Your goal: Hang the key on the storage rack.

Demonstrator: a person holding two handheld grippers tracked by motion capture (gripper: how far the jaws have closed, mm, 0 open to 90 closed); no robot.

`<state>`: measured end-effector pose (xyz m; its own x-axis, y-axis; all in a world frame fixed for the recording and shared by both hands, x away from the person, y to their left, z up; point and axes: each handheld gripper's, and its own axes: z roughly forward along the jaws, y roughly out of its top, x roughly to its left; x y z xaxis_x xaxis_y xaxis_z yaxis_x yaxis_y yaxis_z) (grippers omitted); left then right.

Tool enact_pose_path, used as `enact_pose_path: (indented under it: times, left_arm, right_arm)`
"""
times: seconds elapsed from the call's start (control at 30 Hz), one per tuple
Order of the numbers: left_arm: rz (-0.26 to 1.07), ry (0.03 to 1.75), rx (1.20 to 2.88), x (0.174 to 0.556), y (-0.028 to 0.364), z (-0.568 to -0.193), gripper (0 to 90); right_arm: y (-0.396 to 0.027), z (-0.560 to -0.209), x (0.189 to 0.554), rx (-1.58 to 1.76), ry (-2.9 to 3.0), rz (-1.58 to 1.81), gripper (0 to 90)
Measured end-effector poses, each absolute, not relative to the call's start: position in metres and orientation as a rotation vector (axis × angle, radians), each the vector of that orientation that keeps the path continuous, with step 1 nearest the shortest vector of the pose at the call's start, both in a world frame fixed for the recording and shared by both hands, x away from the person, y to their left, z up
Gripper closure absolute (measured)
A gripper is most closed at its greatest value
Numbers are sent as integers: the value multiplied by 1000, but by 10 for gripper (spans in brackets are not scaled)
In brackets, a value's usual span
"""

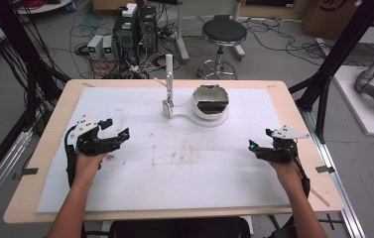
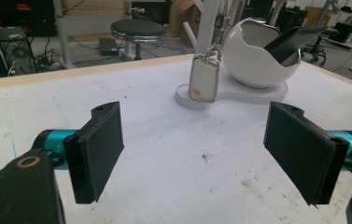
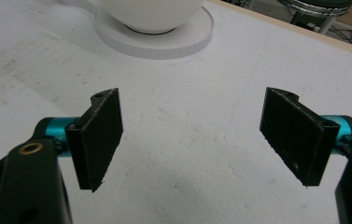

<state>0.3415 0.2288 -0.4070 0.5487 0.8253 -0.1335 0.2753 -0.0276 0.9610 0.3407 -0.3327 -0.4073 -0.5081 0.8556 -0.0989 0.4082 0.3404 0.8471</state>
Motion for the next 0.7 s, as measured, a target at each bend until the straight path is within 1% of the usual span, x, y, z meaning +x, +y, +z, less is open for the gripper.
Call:
enact_pose_path:
  times: [0.33, 0.7]
  left_arm:
    - [569, 956, 1594, 335, 230, -408, 198]
    - [549, 973, 1595, 336, 231, -413, 194]
  right_arm:
    - [-335, -405, 337, 1118, 2047, 1085, 217]
    - [-336, -407, 343, 1135, 2046, 1087, 217]
